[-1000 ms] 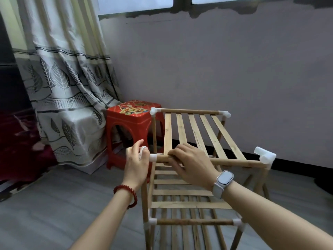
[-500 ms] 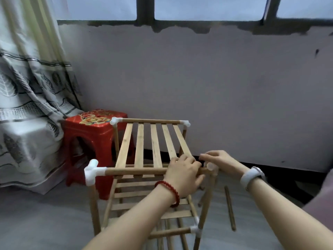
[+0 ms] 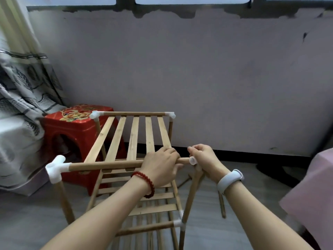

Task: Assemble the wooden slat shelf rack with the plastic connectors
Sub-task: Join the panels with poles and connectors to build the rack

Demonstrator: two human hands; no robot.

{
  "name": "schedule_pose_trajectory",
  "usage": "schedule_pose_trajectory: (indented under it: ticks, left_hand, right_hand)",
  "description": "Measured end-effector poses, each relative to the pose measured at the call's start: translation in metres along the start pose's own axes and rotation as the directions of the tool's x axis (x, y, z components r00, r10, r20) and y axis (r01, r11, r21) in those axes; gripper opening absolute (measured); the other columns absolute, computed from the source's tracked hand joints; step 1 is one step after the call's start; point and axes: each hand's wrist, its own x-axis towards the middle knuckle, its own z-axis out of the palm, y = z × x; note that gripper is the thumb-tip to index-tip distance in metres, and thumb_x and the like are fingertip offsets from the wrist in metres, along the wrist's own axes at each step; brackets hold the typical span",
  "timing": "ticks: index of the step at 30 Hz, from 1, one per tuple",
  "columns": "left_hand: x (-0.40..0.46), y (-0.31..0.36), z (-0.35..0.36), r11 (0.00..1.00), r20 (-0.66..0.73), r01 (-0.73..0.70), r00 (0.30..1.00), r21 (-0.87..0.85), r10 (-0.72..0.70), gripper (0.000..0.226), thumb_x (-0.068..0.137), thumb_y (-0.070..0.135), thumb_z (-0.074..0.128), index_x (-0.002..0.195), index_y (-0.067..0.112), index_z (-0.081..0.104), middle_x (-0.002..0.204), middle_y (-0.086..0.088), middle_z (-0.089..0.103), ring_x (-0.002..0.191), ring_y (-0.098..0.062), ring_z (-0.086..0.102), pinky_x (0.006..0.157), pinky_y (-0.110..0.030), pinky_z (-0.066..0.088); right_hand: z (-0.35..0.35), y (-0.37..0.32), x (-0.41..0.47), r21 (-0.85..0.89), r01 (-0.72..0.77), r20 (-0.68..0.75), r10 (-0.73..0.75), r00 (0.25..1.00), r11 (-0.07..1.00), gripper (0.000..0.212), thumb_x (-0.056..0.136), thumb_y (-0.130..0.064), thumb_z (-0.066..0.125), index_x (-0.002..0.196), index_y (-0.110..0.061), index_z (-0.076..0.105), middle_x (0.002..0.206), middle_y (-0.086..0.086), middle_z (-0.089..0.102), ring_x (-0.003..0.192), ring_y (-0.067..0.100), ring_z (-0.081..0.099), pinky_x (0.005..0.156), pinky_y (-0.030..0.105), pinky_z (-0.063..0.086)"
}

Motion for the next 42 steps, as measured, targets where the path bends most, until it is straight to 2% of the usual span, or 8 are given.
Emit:
schedule_pose_trajectory:
  ticks: [6, 17, 22, 28, 32, 36, 40, 42]
  left_hand:
    - [-0.004, -0.005, -0.010, 1.000, -0.031, -0.009, 0.999, -0.030, 0.008, 0.029, 0.097, 0.044, 0.039, 0.115, 0.027, 0.053, 0.118, 0.014, 0.052, 0.113, -0.005, 0.046, 0.072, -0.022, 0.033]
    - [-0.010, -0.014, -0.016, 0.994, 0.001, -0.022, 1.000, -0.104, 0.022, 0.028, 0.096, 0.041, 0.043, 0.118, 0.028, 0.055, 0.118, 0.015, 0.053, 0.117, -0.004, 0.041, 0.076, -0.023, 0.037]
    - [-0.013, -0.016, -0.009, 0.994, -0.087, -0.038, 0.996, -0.100, 0.030, 0.028, 0.096, 0.041, 0.043, 0.117, 0.028, 0.057, 0.118, 0.015, 0.054, 0.117, -0.003, 0.042, 0.078, -0.022, 0.036]
    - [-0.014, -0.013, -0.011, 0.991, -0.056, -0.029, 0.998, -0.131, 0.022, 0.027, 0.095, 0.037, 0.047, 0.114, 0.024, 0.060, 0.115, 0.012, 0.057, 0.114, -0.006, 0.045, 0.085, -0.027, 0.043]
    - [-0.022, -0.025, -0.019, 0.988, 0.035, -0.059, 0.997, -0.142, 0.065, 0.037, 0.094, 0.043, 0.046, 0.126, 0.026, 0.055, 0.139, 0.010, 0.044, 0.124, -0.009, 0.041, 0.100, -0.028, 0.035]
    - [-0.030, -0.042, -0.023, 0.999, 0.109, 0.033, 0.993, 0.001, -0.033, 0.066, 0.091, 0.062, 0.030, 0.148, 0.031, 0.018, 0.156, 0.007, 0.018, 0.142, -0.014, 0.018, 0.115, -0.036, 0.019]
    - [-0.039, -0.043, -0.020, 0.998, 0.044, 0.001, 0.999, 0.061, -0.004, 0.056, 0.092, 0.061, 0.022, 0.144, 0.038, 0.028, 0.142, 0.004, 0.045, 0.143, -0.012, 0.019, 0.103, -0.036, 0.037]
    - [-0.040, -0.044, -0.018, 0.996, -0.021, -0.018, 1.000, 0.083, 0.020, 0.055, 0.092, 0.060, 0.023, 0.142, 0.038, 0.032, 0.140, 0.005, 0.048, 0.140, -0.009, 0.024, 0.098, -0.033, 0.039]
  right_hand:
    - [0.006, -0.002, -0.002, -0.064, 0.010, -0.125, -0.018, 0.992, 0.998, 0.043, 0.098, -0.019, 0.039, 0.055, -0.014, 0.034, 0.057, 0.009, 0.039, 0.054, 0.020, 0.036, 0.052, 0.029, 0.032]
    - [0.016, -0.009, -0.012, -0.109, 0.029, -0.041, -0.033, 0.999, 0.994, 0.031, 0.101, -0.023, 0.032, 0.072, -0.013, 0.038, 0.067, 0.004, 0.041, 0.061, 0.018, 0.041, 0.053, 0.028, 0.034]
    - [0.024, -0.013, -0.014, -0.171, 0.037, -0.095, -0.053, 0.994, 0.985, 0.035, 0.100, -0.019, 0.032, 0.066, -0.011, 0.037, 0.059, 0.003, 0.040, 0.053, 0.015, 0.038, 0.049, 0.027, 0.031]
    - [0.030, -0.014, -0.019, -0.193, -0.022, -0.120, -0.001, 0.993, 0.981, 0.020, 0.100, -0.021, 0.031, 0.101, -0.004, 0.042, 0.073, 0.001, 0.044, 0.059, 0.009, 0.043, 0.044, 0.020, 0.028]
    - [0.018, -0.012, -0.021, 0.084, -0.086, 0.125, 0.075, 0.989, 0.993, 0.020, 0.098, -0.020, 0.040, 0.088, -0.006, 0.049, 0.075, 0.010, 0.048, 0.058, 0.017, 0.047, 0.053, 0.025, 0.038]
    - [0.013, -0.010, -0.018, 0.389, -0.280, 0.215, 0.209, 0.954, 0.877, 0.040, 0.100, -0.031, 0.040, 0.073, -0.006, 0.057, 0.061, 0.009, 0.053, 0.044, 0.016, 0.050, 0.043, 0.024, 0.042]
    - [0.026, -0.007, -0.008, 0.487, -0.372, 0.300, 0.249, 0.921, 0.790, 0.042, 0.099, -0.029, 0.036, 0.064, -0.010, 0.049, 0.046, 0.001, 0.049, 0.035, 0.013, 0.047, 0.036, 0.020, 0.036]
    - [0.028, -0.006, -0.004, 0.481, -0.366, 0.291, 0.249, 0.924, 0.796, 0.040, 0.099, -0.027, 0.036, 0.062, -0.012, 0.045, 0.045, -0.001, 0.047, 0.035, 0.012, 0.047, 0.038, 0.021, 0.034]
